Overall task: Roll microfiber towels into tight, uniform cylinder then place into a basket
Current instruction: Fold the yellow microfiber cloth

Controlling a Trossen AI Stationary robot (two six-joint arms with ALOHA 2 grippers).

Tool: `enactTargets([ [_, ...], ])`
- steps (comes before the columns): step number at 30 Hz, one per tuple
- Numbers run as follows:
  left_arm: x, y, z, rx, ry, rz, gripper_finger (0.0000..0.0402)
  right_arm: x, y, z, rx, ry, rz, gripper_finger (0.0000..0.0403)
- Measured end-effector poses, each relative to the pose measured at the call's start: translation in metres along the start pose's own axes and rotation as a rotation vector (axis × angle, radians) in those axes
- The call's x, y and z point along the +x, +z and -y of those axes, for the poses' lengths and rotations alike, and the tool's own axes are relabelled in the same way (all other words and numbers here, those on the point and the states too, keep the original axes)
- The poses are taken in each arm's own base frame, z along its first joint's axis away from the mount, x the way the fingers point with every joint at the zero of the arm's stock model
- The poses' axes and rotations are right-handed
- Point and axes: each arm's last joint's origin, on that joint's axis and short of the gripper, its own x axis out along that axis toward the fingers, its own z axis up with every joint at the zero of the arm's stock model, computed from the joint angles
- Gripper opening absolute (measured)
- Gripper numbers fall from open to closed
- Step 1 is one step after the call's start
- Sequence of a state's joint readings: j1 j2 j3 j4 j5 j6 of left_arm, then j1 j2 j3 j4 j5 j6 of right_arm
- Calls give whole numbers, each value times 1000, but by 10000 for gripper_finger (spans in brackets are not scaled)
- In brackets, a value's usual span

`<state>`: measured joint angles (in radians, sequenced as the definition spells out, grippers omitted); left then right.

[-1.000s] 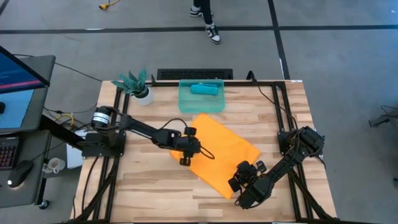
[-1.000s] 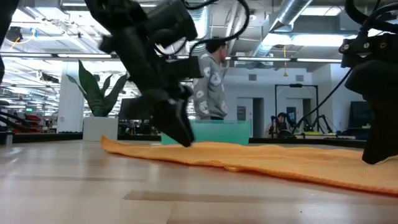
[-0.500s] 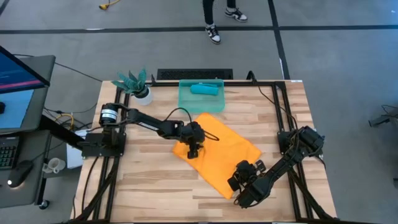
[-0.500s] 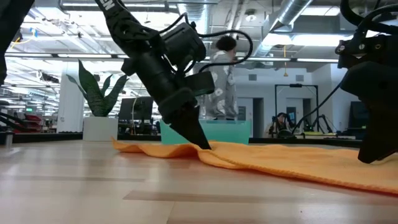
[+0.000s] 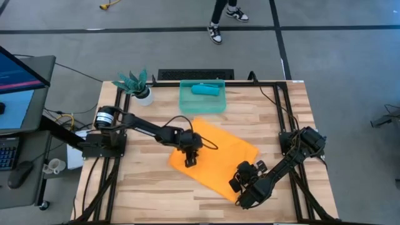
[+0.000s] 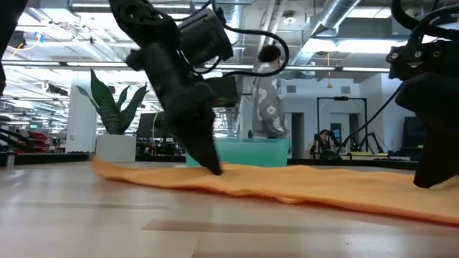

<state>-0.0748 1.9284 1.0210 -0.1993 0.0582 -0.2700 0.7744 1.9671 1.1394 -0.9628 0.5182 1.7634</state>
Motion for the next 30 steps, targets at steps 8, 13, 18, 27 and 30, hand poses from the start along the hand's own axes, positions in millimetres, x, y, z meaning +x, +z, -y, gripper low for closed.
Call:
enactTargets([
  [8,-27,-15,30,110,27,-45,129,0,5,-2,22,4,-79,163],
  [13,-36,-16,37,244,112,-14,129,-6,16,-6,40,36,-123,162],
  [18,-31,-19,36,258,148,-30,129,-10,29,-19,34,92,-170,141],
  [27,-27,-23,33,269,147,-19,129,3,56,-22,38,73,-321,81],
  [30,-27,-23,34,270,141,-22,129,11,67,-14,46,-18,-331,62],
])
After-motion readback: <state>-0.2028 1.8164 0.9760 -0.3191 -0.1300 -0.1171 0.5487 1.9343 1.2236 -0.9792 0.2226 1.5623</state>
